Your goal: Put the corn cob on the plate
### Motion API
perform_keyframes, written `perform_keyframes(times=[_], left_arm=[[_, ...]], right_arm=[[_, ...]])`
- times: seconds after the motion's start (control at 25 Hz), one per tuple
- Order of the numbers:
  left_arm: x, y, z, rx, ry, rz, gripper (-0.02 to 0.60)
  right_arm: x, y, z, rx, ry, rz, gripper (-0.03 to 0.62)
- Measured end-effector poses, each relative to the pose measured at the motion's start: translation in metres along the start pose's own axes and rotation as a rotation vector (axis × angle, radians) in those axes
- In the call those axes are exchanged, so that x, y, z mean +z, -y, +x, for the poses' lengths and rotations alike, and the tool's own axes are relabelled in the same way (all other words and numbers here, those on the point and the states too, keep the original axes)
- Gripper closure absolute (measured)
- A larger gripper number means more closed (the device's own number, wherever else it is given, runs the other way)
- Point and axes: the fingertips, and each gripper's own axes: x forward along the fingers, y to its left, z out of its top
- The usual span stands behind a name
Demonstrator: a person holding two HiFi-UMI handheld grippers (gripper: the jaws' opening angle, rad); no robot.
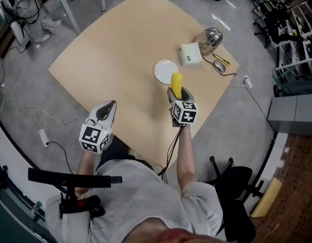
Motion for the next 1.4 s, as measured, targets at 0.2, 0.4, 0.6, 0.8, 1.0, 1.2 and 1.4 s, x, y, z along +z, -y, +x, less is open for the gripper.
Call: perform_keyframes(times=[0.2,0.4,0.6,0.8,1.0,1.2,1.4], left_arm=[[-0.008,-0.013,0.007,0.013,-0.012,-0.016,0.561],[-0.006,-0.011,0.007,0.018,-0.017,-0.025,0.561],[-0.006,-0.012,0.006,0.028,-0.019,-0.03,0.561],[-0.002,-0.016,0.006,0.043,-0.018,-0.035,0.561],[-0.004,-0.02,0.004,0.062,-0.017,-0.041,0.561],[-0.008,-0.033,0.008,0.079,-0.02,-0.051,0.561],[-0.01,-0.045,0.016,0.086,-0.018,-0.057,0.561]], right_arm=[[0.0,0.015,0.038,-0.006,-0.049,-0.002,0.346],[-0.001,0.027,0.059,-0.006,-0.105,0.003,0.345],[-0.003,0.035,0.082,-0.009,-0.148,-0.014,0.347],[-0.008,0.042,0.102,-0.002,-0.199,-0.022,0.345],[-0.019,0.05,0.12,-0.011,-0.257,0.006,0.345],[-0.03,0.053,0.143,-0.013,-0.297,0.024,0.345],[-0.038,0.054,0.163,-0.014,-0.32,0.026,0.345]])
